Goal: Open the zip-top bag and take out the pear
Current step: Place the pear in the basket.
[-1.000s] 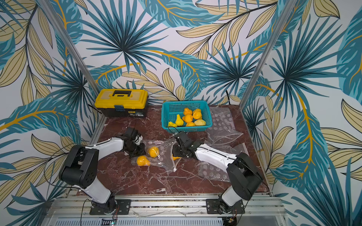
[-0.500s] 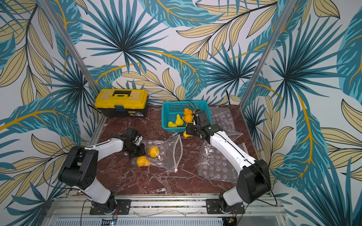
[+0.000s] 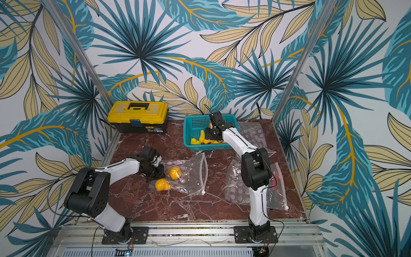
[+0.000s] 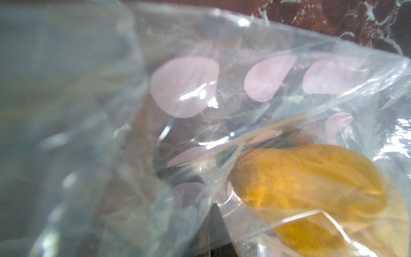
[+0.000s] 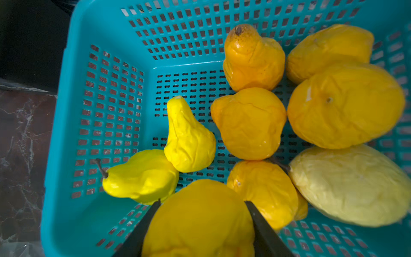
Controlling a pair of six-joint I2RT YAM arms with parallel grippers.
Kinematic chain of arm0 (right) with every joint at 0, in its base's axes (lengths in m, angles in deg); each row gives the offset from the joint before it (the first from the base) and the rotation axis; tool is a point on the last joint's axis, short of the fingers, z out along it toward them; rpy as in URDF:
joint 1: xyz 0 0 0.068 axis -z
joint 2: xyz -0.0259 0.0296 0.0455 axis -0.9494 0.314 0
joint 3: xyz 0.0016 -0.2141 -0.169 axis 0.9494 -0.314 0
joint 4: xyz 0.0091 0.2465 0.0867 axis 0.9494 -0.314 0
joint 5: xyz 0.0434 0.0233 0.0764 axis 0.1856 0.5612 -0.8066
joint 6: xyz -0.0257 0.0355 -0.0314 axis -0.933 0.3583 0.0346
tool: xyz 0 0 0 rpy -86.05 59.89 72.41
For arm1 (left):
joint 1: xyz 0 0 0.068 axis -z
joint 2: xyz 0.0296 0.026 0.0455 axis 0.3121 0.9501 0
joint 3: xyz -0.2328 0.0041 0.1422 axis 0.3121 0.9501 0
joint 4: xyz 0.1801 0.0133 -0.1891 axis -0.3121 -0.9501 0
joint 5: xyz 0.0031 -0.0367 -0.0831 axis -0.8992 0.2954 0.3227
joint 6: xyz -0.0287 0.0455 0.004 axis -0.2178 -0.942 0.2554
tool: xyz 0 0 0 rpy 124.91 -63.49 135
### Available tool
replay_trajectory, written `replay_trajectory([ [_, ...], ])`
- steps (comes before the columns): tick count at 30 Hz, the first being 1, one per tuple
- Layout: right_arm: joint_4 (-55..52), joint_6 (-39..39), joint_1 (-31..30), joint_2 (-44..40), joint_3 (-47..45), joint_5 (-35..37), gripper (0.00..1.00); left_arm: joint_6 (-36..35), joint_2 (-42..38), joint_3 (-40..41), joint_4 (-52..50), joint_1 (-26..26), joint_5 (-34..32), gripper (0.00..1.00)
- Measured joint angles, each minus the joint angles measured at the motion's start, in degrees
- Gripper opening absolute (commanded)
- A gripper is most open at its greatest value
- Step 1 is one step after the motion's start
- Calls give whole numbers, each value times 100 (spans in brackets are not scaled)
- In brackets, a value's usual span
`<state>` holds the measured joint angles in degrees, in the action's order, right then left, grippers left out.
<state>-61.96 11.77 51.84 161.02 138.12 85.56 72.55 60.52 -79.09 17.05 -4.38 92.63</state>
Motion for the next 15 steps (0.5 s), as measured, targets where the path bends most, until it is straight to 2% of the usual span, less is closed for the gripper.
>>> replay_trajectory([
  [10, 181, -31, -2, 966, 417, -63, 50, 136, 0, 0, -15, 151, 37, 12],
  [13, 310, -44, 0, 1222, 647, -42, 54, 188, 0, 0, -24, 188, 61, 12],
  [15, 380, -72, 7, 1394, 837, -2, 61, 216, -2, 0, -31, 201, 70, 12],
])
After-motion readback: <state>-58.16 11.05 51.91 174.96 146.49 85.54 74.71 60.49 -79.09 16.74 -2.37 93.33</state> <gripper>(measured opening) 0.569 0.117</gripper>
